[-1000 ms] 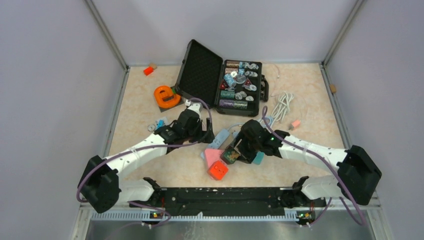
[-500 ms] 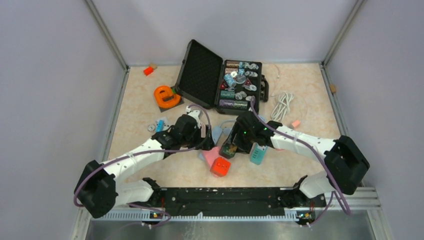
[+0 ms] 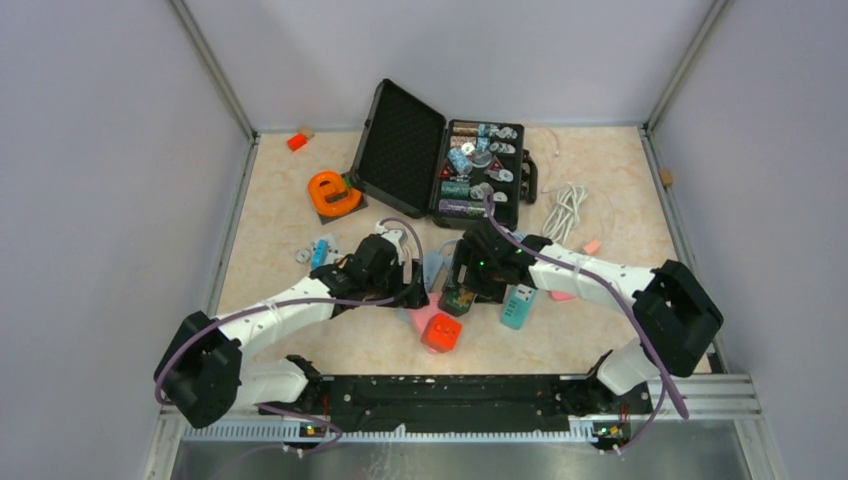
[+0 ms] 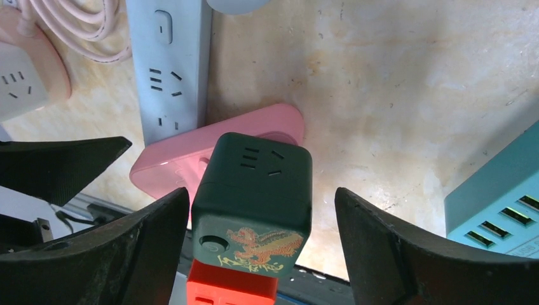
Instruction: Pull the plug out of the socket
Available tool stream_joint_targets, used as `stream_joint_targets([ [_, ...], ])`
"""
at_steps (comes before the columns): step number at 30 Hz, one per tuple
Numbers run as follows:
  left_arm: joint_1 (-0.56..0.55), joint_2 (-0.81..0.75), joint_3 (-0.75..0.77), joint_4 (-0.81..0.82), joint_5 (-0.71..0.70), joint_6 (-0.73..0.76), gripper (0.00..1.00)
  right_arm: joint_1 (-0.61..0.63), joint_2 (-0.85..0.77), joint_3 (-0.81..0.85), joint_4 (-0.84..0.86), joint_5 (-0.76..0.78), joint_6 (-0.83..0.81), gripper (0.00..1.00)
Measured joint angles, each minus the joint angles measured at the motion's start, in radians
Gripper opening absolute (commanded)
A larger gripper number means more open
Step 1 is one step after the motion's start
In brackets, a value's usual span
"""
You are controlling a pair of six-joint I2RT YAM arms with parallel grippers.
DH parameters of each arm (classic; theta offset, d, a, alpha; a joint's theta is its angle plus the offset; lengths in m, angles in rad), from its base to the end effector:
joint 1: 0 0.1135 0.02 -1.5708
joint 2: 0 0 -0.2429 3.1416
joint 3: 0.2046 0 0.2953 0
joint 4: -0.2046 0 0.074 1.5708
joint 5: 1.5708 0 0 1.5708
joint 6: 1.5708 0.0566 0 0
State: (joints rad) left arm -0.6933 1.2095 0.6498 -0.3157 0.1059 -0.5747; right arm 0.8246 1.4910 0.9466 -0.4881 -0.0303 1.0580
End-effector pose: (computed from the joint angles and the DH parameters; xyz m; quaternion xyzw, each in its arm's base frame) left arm 0.2227 -0.1928 0.1380 0.0736 0.9361 -0.2416 0.2447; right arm 0.2336 0.2552 0.1451 0.1082 0.9578 0.2235 0.1447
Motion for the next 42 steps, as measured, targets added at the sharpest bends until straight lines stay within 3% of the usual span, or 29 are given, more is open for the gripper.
stream_joint_targets([
  [5,0.000,0.045,0.000,0.000,-0.013,-0.005,0.90,0.037,0.053,0.046,-0.041,0.047,0.023,0.59],
  [16,0.002,0.068,-0.045,0.061,0.043,-0.093,0.74,0.059,0.055,0.057,-0.058,0.082,0.077,0.01],
  [26,-0.001,0.069,-0.093,0.138,0.060,-0.161,0.62,0.028,-0.049,-0.090,0.108,0.041,0.037,0.00],
  [35,0.000,0.079,-0.102,0.154,0.056,-0.202,0.59,0.044,0.028,0.027,0.004,0.082,-0.032,0.00],
  [42,-0.001,0.083,-0.104,0.163,0.059,-0.214,0.58,0.018,-0.026,-0.063,0.117,0.032,-0.068,0.00],
])
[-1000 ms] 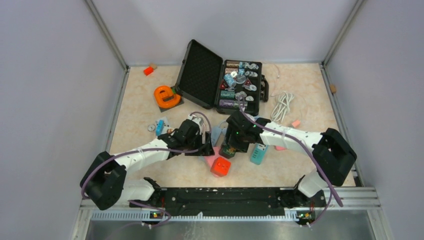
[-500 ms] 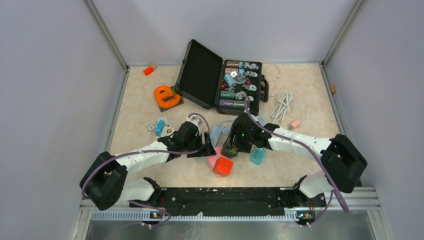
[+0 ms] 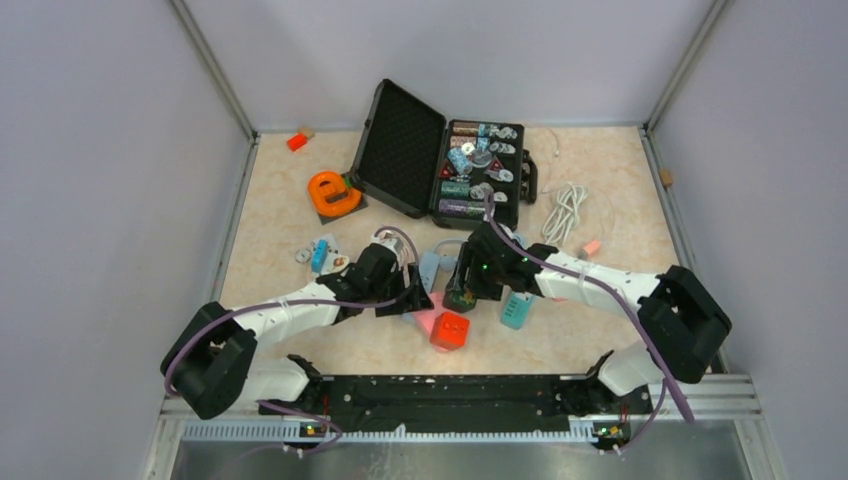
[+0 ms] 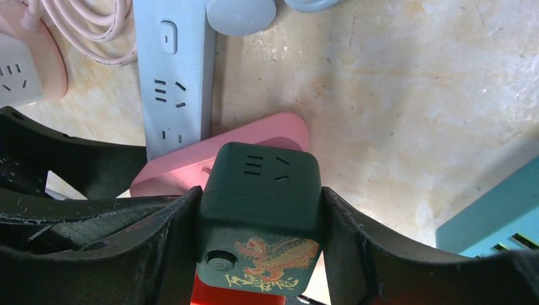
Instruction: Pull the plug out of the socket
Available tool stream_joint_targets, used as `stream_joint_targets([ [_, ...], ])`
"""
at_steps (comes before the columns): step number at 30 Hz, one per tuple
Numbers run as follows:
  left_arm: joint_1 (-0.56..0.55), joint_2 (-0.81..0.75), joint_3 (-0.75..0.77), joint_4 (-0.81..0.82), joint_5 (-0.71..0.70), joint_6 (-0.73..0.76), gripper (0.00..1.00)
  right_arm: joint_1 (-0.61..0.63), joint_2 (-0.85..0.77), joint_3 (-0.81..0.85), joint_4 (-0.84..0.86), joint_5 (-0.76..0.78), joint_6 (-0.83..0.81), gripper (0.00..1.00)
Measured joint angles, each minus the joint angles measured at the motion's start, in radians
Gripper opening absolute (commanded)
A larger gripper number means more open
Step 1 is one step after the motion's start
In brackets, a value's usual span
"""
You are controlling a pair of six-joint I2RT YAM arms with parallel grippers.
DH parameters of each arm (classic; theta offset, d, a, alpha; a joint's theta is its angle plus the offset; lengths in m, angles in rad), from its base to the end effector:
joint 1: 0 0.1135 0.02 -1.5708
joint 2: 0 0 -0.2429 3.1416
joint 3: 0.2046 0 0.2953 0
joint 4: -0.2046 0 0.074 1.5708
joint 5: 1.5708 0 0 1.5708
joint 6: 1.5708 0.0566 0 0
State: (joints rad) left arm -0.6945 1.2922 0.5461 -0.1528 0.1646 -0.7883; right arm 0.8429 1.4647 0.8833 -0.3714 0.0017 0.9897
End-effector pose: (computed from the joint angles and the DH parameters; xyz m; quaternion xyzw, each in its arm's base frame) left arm 0.2146 -0.1909 0.0932 -0.0170 0.9411 -0.2791 0.1899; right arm 0.2293 0.2572 0.1399 0.0701 0.9501 0.2408 0.1858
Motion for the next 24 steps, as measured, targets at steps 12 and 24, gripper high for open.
stream_joint_targets([
  [12,0.000,0.000,-0.006,0.008,0.001,-0.025,0.55,-0.014,0.062,0.090,-0.082,-0.027,-0.087,0.00],
  [24,-0.002,0.011,-0.010,0.031,0.007,-0.051,0.54,-0.031,0.069,0.109,-0.107,-0.046,-0.138,0.00],
])
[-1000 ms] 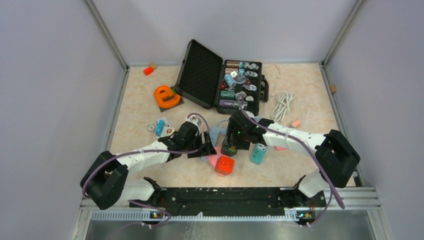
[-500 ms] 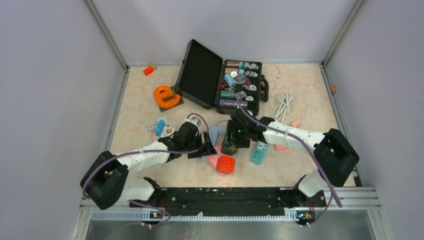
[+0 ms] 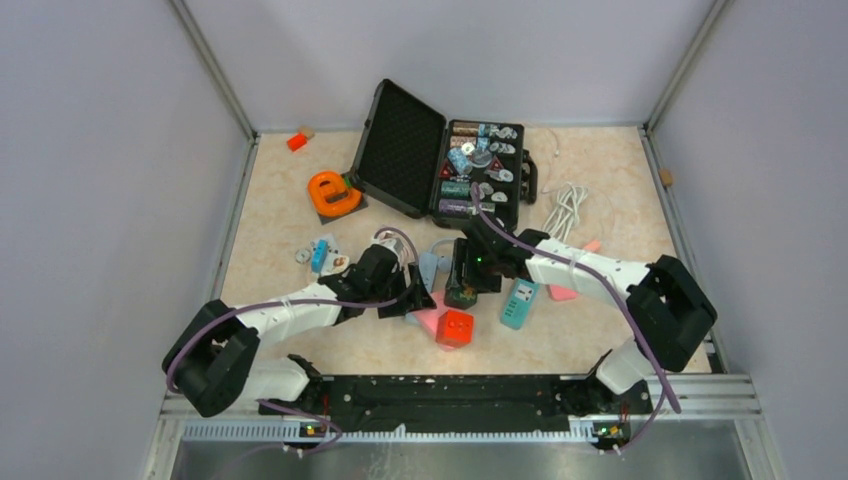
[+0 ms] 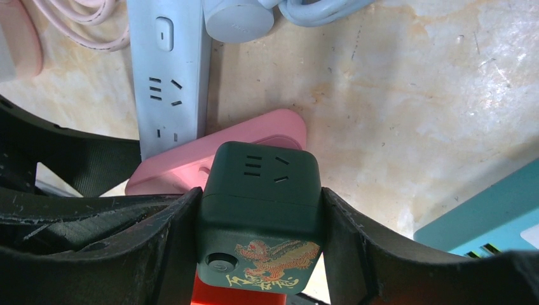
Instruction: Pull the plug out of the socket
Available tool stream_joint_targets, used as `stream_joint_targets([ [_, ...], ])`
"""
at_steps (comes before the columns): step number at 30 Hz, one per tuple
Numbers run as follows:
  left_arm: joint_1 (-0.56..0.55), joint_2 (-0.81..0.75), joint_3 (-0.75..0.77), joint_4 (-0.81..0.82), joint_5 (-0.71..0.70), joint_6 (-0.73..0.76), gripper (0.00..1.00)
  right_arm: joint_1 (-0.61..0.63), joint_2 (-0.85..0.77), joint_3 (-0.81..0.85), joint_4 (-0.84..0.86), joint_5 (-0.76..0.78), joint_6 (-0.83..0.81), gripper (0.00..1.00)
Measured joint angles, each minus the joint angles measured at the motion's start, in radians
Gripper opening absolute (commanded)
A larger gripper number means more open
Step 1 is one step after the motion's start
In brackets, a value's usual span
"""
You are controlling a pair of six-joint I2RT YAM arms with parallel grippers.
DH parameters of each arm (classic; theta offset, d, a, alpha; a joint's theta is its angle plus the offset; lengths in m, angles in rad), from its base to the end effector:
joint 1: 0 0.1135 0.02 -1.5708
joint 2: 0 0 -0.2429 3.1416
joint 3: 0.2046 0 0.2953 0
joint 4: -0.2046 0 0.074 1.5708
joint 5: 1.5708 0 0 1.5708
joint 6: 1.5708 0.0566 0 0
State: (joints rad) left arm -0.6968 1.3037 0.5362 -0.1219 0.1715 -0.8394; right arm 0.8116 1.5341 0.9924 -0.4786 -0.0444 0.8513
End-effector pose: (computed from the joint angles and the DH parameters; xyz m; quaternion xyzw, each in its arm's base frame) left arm 0.2142 -0.1918 0.0894 -0.0383 0.9387 -0.2894 0.1834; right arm 0.2446 0.2615 0.1473 0.0131 0.9621 0.2152 0.1673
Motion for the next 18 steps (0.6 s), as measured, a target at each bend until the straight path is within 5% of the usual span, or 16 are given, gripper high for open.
stream_joint_targets([
  [10,-0.002,0.010,0.000,0.018,0.006,-0.002,0.53,-0.049,-0.010,-0.011,-0.002,-0.079,-0.023,0.00],
  [18,-0.004,0.017,0.013,0.010,0.015,-0.015,0.51,0.043,0.039,0.119,-0.145,0.098,-0.063,0.00],
])
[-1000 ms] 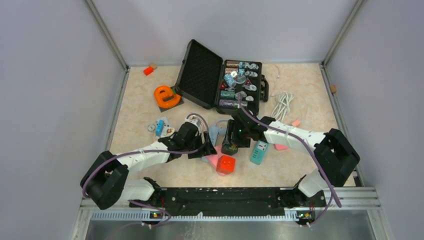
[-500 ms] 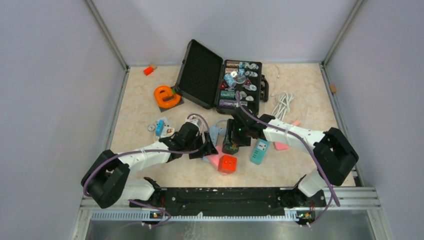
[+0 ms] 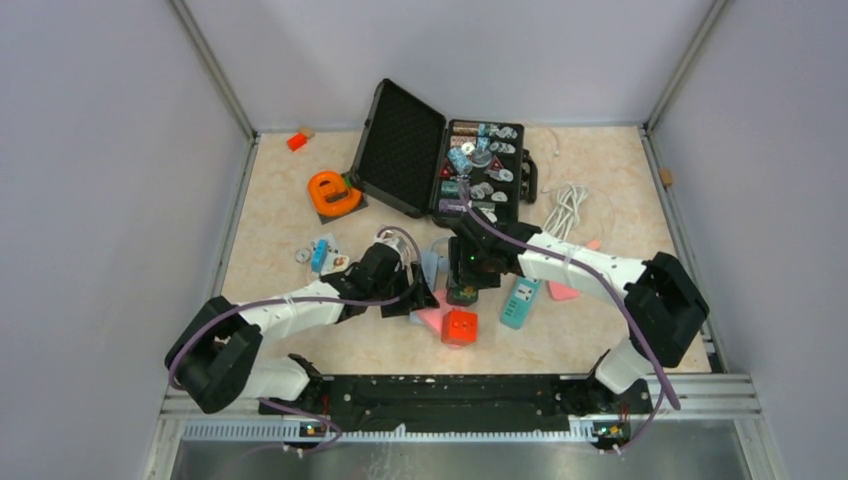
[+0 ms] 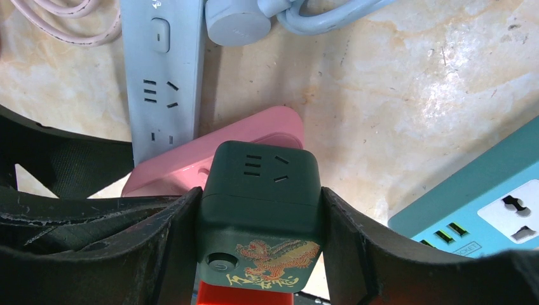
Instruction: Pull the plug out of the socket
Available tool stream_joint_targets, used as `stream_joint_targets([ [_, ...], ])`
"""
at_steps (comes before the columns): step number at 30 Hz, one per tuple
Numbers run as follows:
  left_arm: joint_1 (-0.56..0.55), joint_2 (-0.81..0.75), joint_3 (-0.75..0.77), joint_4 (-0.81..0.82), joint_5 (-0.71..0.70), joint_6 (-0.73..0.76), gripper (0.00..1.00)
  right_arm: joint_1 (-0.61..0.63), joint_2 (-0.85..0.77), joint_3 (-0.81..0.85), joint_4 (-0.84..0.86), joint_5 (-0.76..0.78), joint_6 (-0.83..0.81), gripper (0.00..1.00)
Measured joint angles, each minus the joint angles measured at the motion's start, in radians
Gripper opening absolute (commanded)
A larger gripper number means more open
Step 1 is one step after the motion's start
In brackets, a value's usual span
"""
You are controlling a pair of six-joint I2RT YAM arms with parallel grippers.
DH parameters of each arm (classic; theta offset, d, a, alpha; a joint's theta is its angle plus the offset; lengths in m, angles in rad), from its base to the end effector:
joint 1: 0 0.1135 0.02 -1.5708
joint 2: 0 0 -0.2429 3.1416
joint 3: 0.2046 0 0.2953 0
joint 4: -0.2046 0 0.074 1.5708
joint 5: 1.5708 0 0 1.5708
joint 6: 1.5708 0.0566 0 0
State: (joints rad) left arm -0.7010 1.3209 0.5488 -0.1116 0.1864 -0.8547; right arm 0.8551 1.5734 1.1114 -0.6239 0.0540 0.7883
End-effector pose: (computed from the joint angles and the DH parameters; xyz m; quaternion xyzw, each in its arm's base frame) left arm 0.2157 -0.1958 0.0899 -0.0407 0.9371 -0.2978 0.1774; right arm 0.2431 0.2750 0.1658 -0.0259 0.9701 0.1579 0.1826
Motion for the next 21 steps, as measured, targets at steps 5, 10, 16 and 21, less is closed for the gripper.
stream_joint_targets([
  [5,-0.001,0.018,0.022,-0.017,0.000,-0.001,0.51,-0.038,-0.022,-0.031,0.033,-0.046,-0.010,0.00],
  [10,-0.006,0.028,0.027,-0.013,-0.013,-0.003,0.50,-0.087,-0.071,-0.097,0.085,-0.126,-0.003,0.00],
  [16,-0.006,0.035,0.034,-0.020,-0.018,-0.005,0.50,-0.070,-0.063,-0.042,0.047,-0.113,-0.031,0.00],
  [21,-0.006,0.034,0.039,-0.027,-0.018,-0.004,0.58,-0.075,-0.097,-0.022,0.077,-0.149,-0.041,0.00],
])
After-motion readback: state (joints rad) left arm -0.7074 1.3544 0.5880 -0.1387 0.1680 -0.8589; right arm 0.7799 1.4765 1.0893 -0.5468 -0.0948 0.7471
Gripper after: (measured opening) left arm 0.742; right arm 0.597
